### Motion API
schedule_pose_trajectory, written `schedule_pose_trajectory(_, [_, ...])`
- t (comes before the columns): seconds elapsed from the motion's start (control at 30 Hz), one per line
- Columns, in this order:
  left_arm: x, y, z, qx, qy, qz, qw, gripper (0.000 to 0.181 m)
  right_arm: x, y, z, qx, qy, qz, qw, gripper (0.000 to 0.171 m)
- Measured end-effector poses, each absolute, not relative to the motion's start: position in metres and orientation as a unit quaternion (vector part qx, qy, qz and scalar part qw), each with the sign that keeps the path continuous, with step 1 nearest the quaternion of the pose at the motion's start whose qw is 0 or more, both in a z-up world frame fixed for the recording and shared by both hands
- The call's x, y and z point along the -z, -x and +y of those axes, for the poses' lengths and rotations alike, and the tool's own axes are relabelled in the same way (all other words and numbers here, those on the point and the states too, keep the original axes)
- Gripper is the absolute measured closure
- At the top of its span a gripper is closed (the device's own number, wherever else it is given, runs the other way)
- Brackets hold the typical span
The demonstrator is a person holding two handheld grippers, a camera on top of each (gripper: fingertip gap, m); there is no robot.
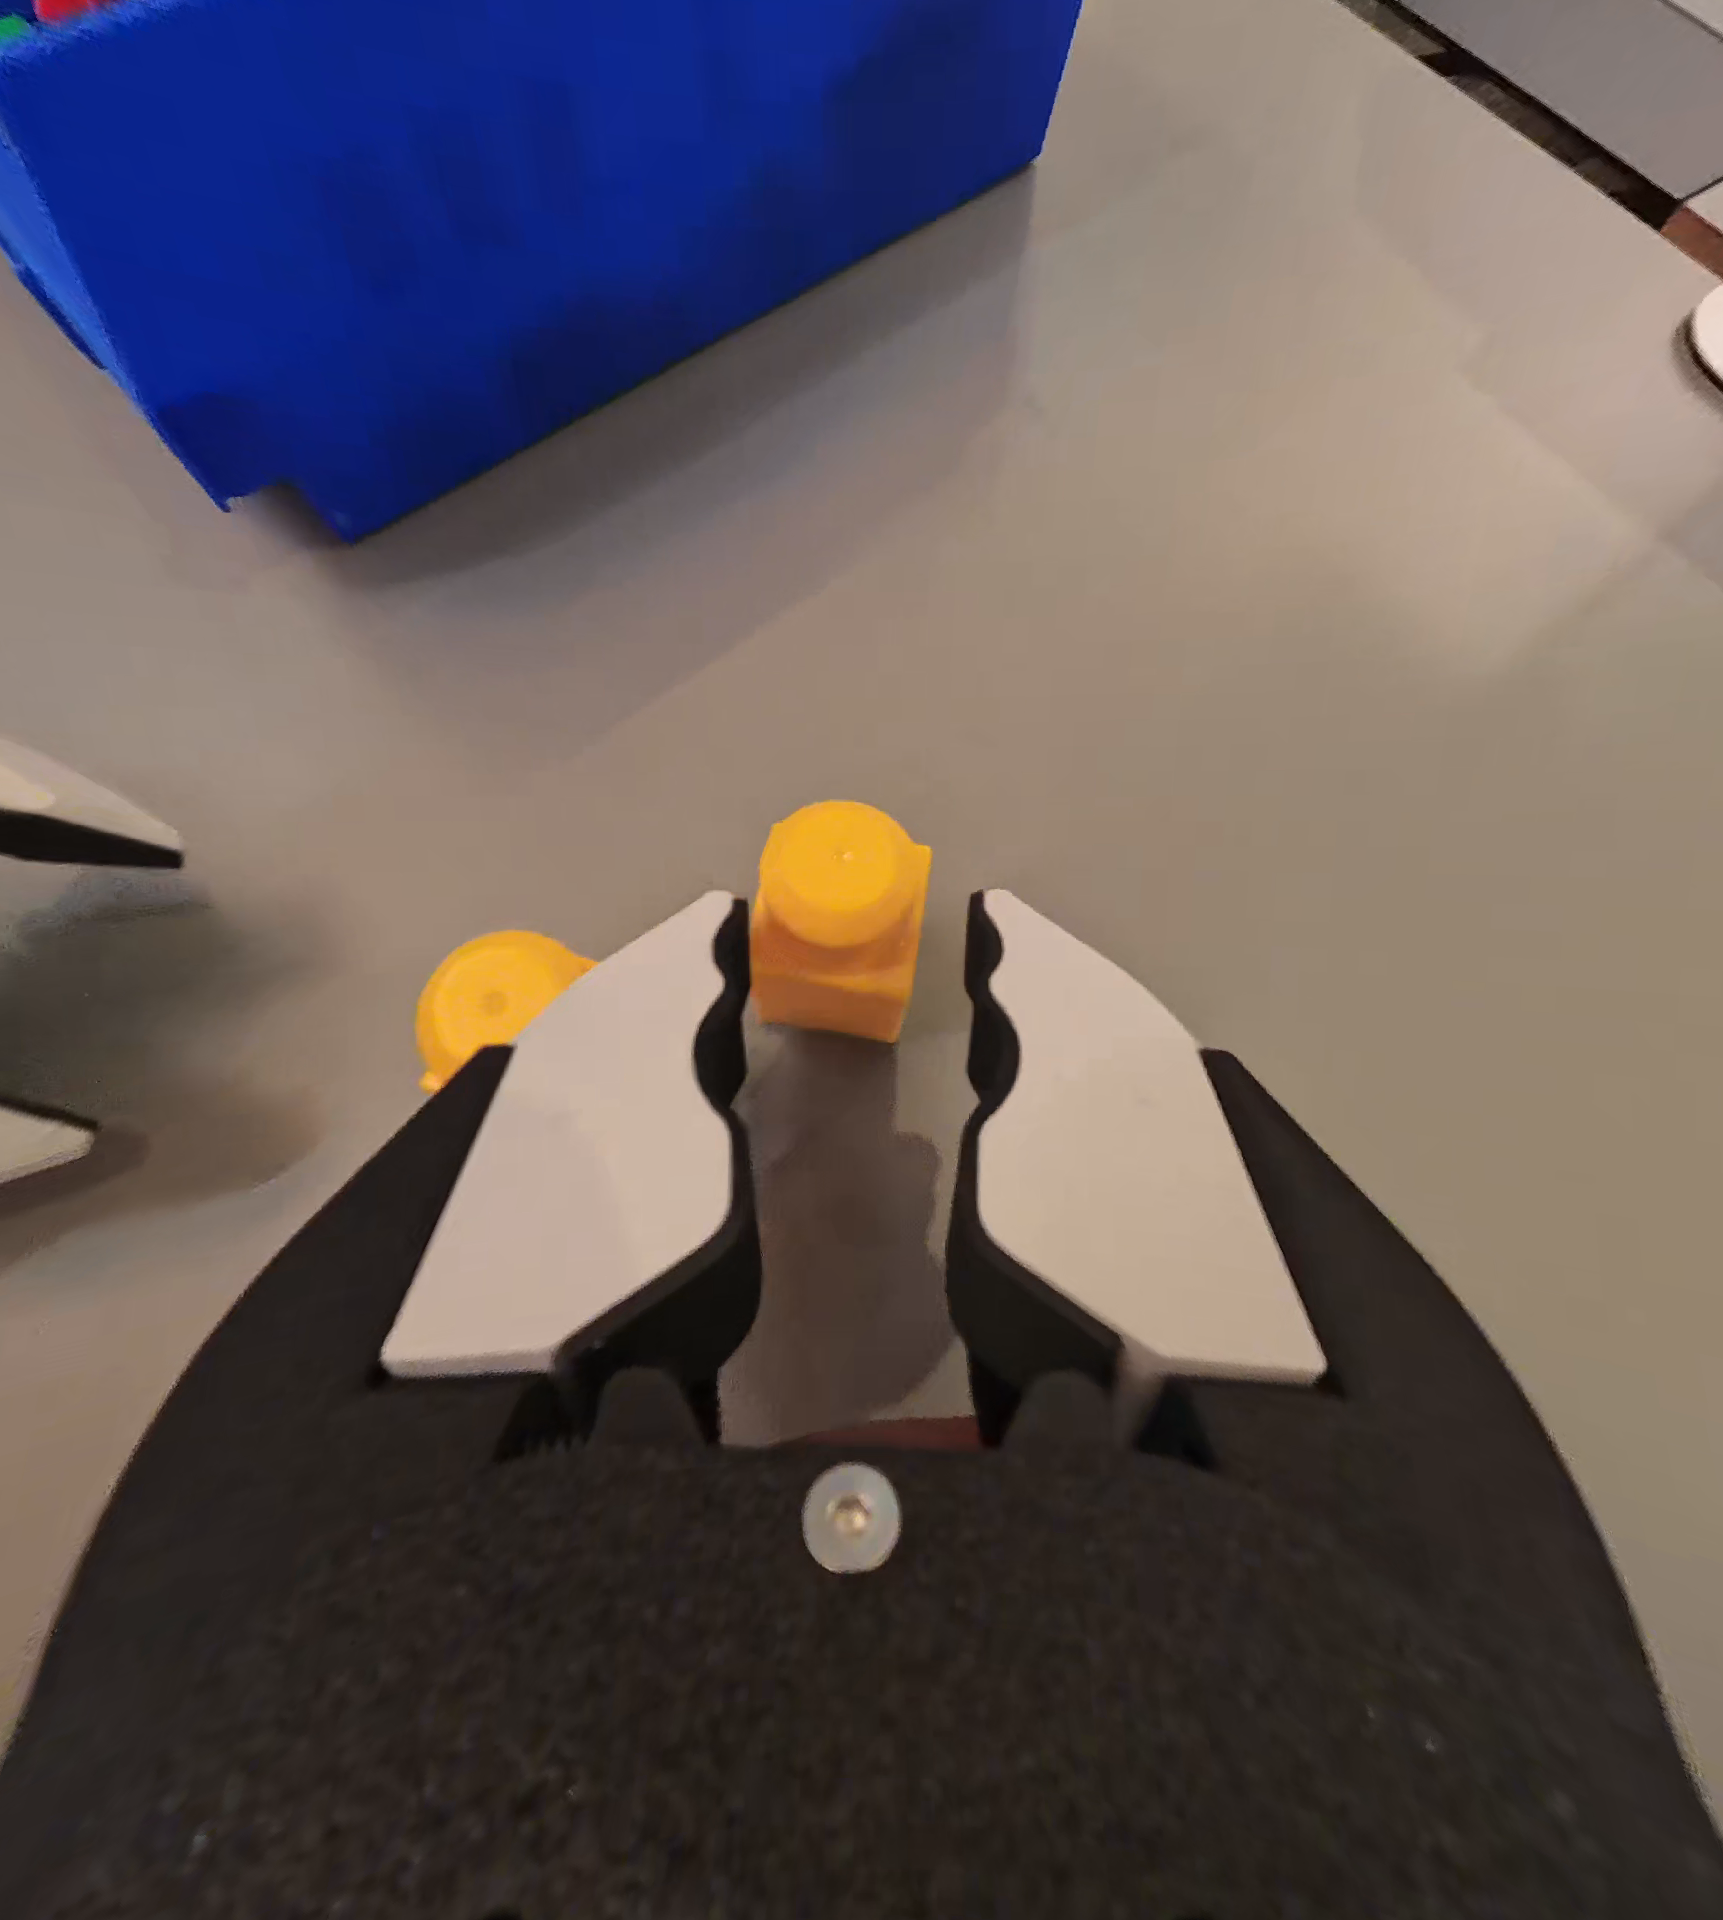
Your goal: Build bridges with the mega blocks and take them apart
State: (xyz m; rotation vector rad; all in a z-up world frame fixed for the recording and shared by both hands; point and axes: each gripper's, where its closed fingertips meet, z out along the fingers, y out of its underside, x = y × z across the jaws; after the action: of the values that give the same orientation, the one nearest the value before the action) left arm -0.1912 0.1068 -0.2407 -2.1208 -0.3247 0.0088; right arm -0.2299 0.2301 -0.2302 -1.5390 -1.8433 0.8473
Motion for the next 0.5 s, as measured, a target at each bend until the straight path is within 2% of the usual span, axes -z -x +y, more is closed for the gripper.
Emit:
schedule_pose_trajectory(0.13, [0.242,0.190,0.108,0.006,0.868,-0.135,0.477,0.130,0.231,0.235,0.230,-0.313,0.572,-0.697,0.298,0.143])
schedule_pose_trajectory(0.5, [0.243,0.193,0.107,0.011,0.870,-0.141,0.473,0.132,0.226,0.201,0.230,-0.317,0.574,-0.702,0.277,0.143])
